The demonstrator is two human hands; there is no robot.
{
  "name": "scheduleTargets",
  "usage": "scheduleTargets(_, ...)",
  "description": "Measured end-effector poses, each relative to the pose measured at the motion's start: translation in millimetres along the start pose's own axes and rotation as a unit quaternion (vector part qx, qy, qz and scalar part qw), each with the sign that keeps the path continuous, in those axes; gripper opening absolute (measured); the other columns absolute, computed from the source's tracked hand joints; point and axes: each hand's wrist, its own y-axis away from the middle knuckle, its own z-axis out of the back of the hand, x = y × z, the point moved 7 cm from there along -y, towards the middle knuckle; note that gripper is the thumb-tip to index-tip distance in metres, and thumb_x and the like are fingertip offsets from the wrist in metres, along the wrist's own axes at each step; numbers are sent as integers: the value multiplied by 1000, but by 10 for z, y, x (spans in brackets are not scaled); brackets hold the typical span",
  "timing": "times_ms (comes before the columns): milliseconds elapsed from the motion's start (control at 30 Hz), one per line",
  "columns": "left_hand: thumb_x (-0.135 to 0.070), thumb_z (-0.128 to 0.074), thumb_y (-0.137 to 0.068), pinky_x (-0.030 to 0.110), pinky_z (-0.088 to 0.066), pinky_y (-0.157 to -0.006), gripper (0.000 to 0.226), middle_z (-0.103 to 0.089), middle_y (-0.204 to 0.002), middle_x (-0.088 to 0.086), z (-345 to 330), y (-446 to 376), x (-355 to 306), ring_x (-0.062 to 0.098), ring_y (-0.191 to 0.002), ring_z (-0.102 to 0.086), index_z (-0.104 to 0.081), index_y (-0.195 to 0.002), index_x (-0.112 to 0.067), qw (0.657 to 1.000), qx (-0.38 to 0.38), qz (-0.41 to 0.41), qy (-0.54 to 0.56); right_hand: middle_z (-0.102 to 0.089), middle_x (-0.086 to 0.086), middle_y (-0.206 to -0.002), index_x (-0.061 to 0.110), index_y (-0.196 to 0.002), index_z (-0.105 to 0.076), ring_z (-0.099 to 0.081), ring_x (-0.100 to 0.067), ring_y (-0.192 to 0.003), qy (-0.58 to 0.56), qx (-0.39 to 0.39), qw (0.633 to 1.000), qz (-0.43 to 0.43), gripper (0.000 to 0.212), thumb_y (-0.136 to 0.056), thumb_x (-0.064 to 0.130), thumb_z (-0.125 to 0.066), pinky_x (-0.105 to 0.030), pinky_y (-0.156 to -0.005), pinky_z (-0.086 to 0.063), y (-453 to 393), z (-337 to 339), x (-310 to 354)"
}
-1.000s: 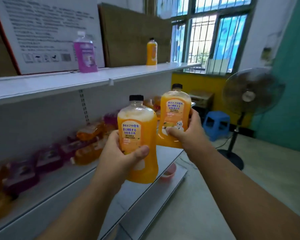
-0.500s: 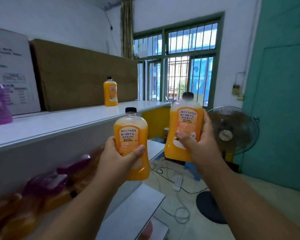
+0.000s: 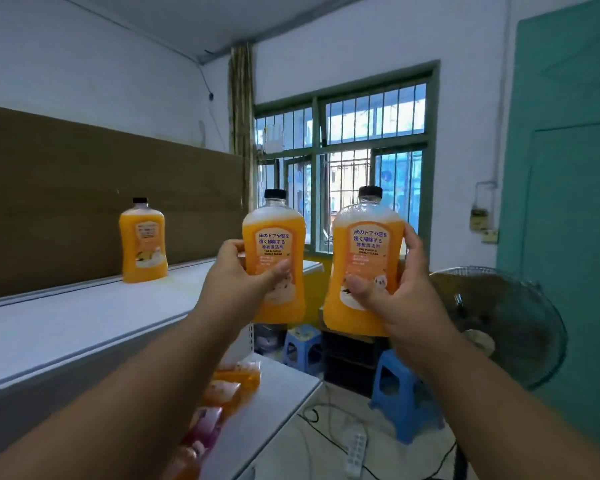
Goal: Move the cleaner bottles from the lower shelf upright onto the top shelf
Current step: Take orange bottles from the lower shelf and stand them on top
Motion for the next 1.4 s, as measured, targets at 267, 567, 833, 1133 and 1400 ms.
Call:
scheduleTargets(267,-57,-80,-47,38,-59,-77,78,-64,-106,-8,33,-1039,300,15,-95,-66,-47,-112,-30,981,-134,35,-137,-58,27,-108,74,-131,-15,-68,-3,-88,-54,103,993,21,106,-57,43,-83,-24,-61,-53,-1471,-274,-906)
scheduleTargets(567,-50,-91,-54,42,-60,-77,73,-68,-100,-5,578,-1766,723,17,-91,-68,-52,-111,-27,922,-242,97,-286,-55,17,-117,76,-132,-10,-66,-10,-96,-102,227,964,87,114,-66,25,-89,-35,-74,-57,-2366,-1408,-1470)
scheduleTargets(833,-53,-88,-61,21,-49,-56,78,-60,-109,-5,674,-1969,855,9,-82,-59,-41,-118,-30,881,-251,142,-375,-58,23,-108,72,-132,-18,-63,11,-93,-112,281,950,75,114,-53,33,-90,-17,-60,-54,-2749,-1865,-1824)
scheduleTargets(1133,-56,-85,-64,48,-39,-105,111,-31,-153,0,404,-2077,489,27,-137,-35,-10,-145,-53,719,-178,-17,-671,-55,20,-109,75,-125,-19,-66,6,-84,-94,342,930,99,111,-53,29,-90,-11,-48,-48,-2972,-2140,-2002)
scheduleTargets(1400,-67,-77,-67,48,-35,-107,106,-39,-148,5,654,-2356,614,29,-133,-39,-16,-150,-41,618,-169,0,-768,-47,22,-98,62,-135,4,-56,5,-76,30,363,917,163,116,-64,40,-85,-12,-61,-47,-2993,-2354,-1976)
